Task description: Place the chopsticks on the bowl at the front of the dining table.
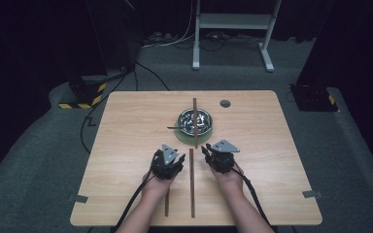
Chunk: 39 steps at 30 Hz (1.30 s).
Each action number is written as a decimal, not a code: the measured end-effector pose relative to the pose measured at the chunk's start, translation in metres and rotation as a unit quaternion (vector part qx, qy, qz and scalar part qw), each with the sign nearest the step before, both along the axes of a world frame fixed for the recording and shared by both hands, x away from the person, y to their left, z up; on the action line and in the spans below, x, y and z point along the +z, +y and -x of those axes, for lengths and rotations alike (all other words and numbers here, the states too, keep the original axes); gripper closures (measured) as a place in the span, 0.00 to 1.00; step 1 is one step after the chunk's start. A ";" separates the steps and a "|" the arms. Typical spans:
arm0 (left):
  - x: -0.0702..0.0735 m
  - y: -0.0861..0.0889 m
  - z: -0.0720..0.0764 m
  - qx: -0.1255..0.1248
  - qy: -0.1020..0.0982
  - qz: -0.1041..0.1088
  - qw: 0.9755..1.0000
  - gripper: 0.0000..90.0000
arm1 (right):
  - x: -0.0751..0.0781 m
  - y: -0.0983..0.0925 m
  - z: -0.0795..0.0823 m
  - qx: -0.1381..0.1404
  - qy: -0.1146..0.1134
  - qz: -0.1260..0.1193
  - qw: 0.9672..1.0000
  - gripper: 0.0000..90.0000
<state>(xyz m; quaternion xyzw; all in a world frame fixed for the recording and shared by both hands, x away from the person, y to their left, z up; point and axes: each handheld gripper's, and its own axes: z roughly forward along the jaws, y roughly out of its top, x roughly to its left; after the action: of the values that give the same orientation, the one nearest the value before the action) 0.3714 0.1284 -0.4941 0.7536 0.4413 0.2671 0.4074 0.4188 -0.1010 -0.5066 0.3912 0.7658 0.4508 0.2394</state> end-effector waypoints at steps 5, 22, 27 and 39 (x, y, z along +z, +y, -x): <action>-0.004 0.052 0.017 0.023 0.018 -0.009 1.000 0.50 | -0.001 0.000 -0.001 -0.001 0.000 0.001 1.000 0.78; -0.035 0.132 0.053 0.076 0.088 -0.018 0.993 0.22 | -0.007 -0.008 -0.010 -0.030 0.059 0.030 0.997 0.59; -0.035 0.131 0.054 0.080 0.090 -0.015 0.993 0.21 | -0.016 -0.035 -0.003 -0.049 0.111 0.055 0.991 0.57; -0.035 0.131 0.053 0.079 0.092 -0.011 0.993 0.21 | -0.007 -0.143 0.033 -0.105 0.113 0.059 0.986 0.52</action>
<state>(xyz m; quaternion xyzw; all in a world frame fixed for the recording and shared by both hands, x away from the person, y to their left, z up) 0.3181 0.2594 -0.5295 0.7423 0.5321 0.2329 0.3342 0.3855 -0.2439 -0.5136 0.5031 0.7678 0.3300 0.2199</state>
